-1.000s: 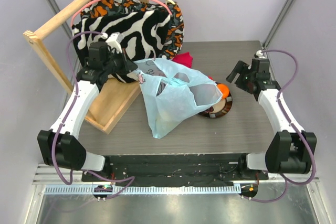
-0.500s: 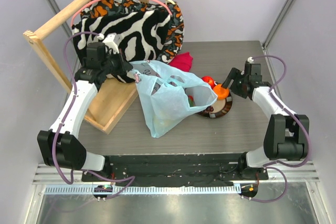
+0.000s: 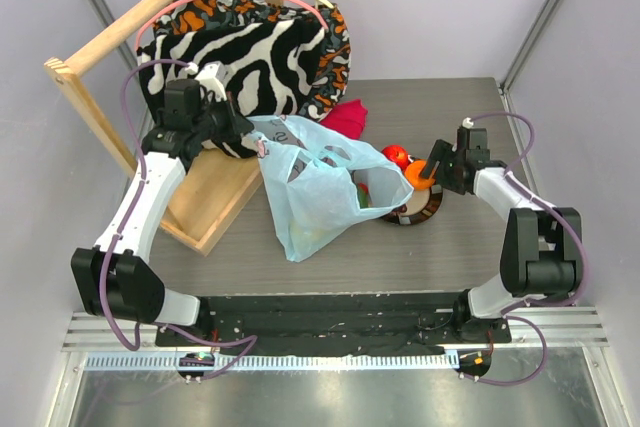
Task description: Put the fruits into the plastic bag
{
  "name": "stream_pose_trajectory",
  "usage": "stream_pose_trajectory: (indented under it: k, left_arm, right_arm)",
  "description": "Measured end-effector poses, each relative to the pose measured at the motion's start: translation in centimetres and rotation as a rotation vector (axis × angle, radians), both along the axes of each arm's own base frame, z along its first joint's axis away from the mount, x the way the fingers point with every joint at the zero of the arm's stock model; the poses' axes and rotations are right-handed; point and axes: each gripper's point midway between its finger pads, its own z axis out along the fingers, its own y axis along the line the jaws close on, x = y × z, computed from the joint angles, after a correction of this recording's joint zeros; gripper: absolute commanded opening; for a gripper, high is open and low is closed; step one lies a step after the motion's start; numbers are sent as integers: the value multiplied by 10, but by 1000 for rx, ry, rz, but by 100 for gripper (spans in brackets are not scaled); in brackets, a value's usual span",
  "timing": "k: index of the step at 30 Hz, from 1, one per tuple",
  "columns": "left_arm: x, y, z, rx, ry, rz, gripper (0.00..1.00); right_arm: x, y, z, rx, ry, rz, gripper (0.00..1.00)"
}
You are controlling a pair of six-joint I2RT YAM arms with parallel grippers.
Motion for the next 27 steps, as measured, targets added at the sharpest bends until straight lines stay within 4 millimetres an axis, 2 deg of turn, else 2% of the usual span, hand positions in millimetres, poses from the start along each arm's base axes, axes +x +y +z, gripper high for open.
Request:
stream_pose_trajectory:
  k: [8,15,22,23,24,26,27]
  left_arm:
    - [1,-2,-4,-9,15,-9,0]
    - [2,-2,-6,-9,19,-9,0]
    - [2,-2,-6,-9,19,-9,0]
    - [2,-2,-6,-9,19,-9,0]
    - [2,-2,-6,-9,18,-9,0]
    - [2,-2,-6,-9,18,-9,0]
    - [2,-2,-6,-9,19,-9,0]
  right_arm:
    - [6,-1,-3,-11,-13,12,71]
    - [18,5,-4,11,-47,34,59]
    - [23,7,-1,20,-68,44,37]
    - [23,7,-1,20,-69,45,25]
    - [23,7,-1,20,-70,45,17]
    - [23,7,-1,17,-71,49,7]
    - [23,6,-1,14,-71,47,7]
